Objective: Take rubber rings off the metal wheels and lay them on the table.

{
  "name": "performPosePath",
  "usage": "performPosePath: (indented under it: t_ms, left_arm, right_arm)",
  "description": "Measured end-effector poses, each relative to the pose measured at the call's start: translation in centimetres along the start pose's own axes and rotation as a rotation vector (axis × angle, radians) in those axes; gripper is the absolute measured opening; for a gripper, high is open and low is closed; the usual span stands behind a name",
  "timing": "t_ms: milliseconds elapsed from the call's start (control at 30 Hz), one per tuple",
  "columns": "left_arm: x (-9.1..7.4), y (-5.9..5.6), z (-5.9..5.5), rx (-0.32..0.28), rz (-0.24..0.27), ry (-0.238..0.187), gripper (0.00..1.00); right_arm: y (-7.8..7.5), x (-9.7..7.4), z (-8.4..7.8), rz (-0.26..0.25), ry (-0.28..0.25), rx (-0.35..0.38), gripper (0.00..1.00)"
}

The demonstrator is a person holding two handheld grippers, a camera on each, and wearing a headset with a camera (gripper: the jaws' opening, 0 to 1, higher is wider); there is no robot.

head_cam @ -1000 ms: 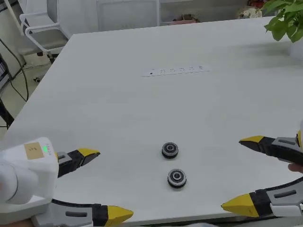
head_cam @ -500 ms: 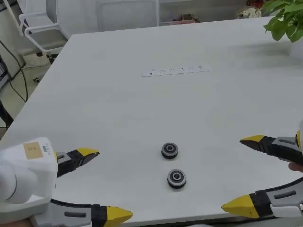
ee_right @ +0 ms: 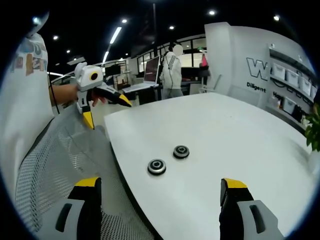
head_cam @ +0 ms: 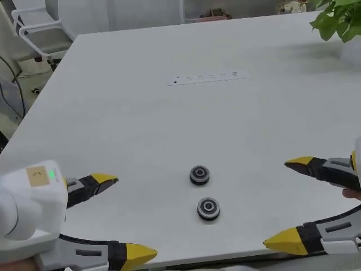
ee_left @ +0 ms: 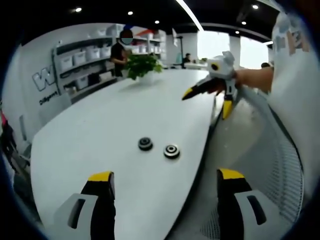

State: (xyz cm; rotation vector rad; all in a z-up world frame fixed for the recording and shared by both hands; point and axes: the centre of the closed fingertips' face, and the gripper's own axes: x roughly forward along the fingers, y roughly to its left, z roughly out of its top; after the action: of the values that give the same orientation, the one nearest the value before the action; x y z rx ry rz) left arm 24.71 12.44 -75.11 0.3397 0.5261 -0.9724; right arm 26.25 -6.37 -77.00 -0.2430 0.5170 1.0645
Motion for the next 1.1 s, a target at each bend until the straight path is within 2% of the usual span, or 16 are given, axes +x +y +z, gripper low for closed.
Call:
performPosePath:
  t_ms: [467, 833, 967, 1100]
  left_arm:
    - [-0.1, 1.2, -0.3, 0.000, -0.023, -0.018, 0.85]
    - [-1.5, 1.7, -0.6, 0.011, -0.040, -0.045, 0.85]
    - [-1.8, 1.8, -0.9, 0.026, -0.052, -0.040, 0.85]
    - [-2.1, 1.8, -0.7, 0.034, -0.061, -0.054, 0.84]
  right_arm:
    - [-0.4, 0.0, 0.2, -0.020, 0.010, 0.007, 0.99]
    - [-0.4, 0.0, 1.0, -0.055, 0.021, -0.028, 0.99]
    - [-0.2, 0.0, 1.2, -0.069, 0.022, -0.032, 0.99]
    - [-0.1, 0.1, 1.1, -0.073, 0.038, -0.042, 0.99]
